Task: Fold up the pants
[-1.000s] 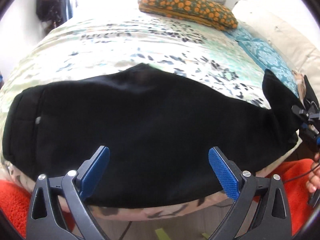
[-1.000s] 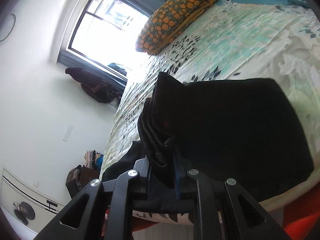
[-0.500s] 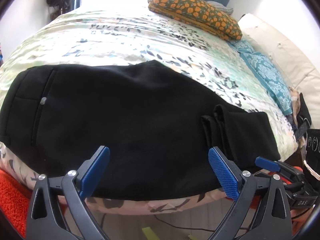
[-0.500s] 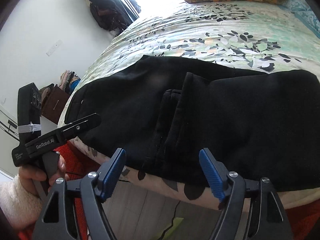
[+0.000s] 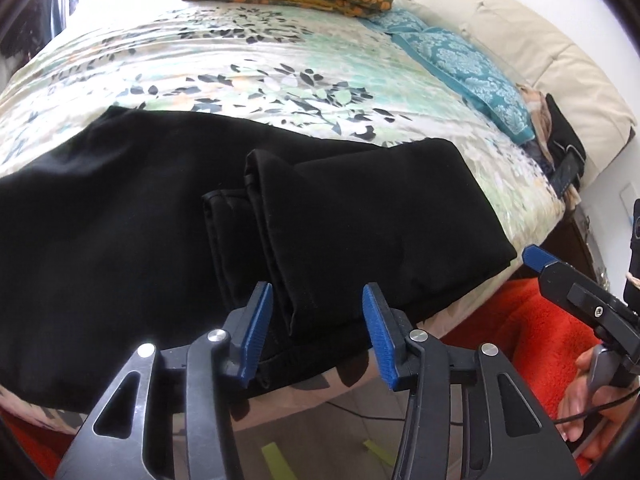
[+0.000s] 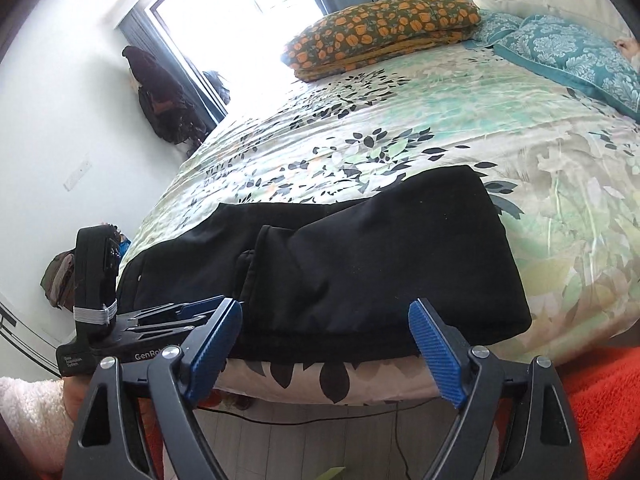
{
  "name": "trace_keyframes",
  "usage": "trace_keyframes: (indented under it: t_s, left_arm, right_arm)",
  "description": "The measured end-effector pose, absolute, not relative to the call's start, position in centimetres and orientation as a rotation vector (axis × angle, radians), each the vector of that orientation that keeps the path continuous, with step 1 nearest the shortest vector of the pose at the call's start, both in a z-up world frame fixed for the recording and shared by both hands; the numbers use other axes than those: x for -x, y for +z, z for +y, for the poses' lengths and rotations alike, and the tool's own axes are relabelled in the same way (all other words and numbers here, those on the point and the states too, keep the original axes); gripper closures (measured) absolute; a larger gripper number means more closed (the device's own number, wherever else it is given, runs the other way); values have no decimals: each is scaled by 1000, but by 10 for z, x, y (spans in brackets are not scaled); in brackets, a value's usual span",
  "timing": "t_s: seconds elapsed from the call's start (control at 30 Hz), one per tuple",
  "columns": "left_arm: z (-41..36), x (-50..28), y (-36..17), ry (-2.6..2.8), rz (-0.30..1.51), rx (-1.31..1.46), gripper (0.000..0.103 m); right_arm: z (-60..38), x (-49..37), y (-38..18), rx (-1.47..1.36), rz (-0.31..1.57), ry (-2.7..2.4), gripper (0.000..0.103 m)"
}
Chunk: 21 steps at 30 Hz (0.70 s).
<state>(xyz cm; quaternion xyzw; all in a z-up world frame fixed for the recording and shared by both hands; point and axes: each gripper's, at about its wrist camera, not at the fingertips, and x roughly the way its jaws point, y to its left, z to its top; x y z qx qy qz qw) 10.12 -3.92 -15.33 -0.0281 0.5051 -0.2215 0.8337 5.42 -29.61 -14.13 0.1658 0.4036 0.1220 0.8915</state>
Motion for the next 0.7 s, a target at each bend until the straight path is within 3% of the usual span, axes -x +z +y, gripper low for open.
trace_keyframes:
  t_s: [0.1, 0.17, 0.2, 0.43, 0.53, 0.7]
  left_arm:
    - [-46, -107, -163, -444, 1117, 45, 58]
    - [-43, -111, -172, -403, 1162, 65, 75]
    - [-40, -111, -174, -390, 1167, 76, 90]
    - [-12, -83, -139, -386, 1074, 51, 92]
    - [-1, -75, -147, -361, 1090, 3, 92]
    - [0, -76, -166, -347, 1120, -13, 91]
  right_arm:
    - [-298, -58, -143, -382, 837, 255, 18]
    - [-300, -60, -142, -397, 827, 256, 18]
    - [-300, -60, -142, -397, 821, 255, 18]
    - [-301, -53, -131, -358, 764, 224, 18]
    - [-297, -56, -131, -302, 766, 193, 17]
    - [-278, -102, -176, -74, 976, 69, 16]
